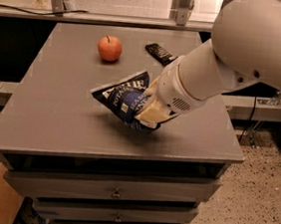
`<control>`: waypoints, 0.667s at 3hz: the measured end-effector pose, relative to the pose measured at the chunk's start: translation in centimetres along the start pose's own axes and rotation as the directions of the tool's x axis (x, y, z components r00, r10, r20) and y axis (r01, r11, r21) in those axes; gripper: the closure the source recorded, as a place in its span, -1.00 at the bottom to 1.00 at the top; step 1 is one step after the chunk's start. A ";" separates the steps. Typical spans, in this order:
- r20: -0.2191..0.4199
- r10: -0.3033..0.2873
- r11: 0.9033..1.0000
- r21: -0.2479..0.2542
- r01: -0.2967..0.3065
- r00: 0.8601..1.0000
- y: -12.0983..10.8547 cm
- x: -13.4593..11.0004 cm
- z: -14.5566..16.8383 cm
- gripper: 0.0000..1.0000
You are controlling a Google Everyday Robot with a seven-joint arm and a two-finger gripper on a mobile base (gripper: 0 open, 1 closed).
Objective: Move blue chip bag near apple
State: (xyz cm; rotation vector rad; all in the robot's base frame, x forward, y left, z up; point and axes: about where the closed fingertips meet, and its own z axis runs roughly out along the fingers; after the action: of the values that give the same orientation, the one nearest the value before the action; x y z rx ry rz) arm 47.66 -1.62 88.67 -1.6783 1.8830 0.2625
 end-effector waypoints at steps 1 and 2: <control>0.000 0.000 1.000 0.001 0.000 1.000 0.0 0.0 0.0 1.00; -0.028 0.023 0.999 0.033 -0.022 0.999 -3.6 2.2 0.2 1.00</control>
Offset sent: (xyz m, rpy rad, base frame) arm 0.1046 -0.0748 -0.0172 -0.0602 -0.0271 -0.1316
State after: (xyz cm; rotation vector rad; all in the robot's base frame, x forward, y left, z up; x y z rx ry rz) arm 51.10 -4.01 88.16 -1.6480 1.9174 0.2168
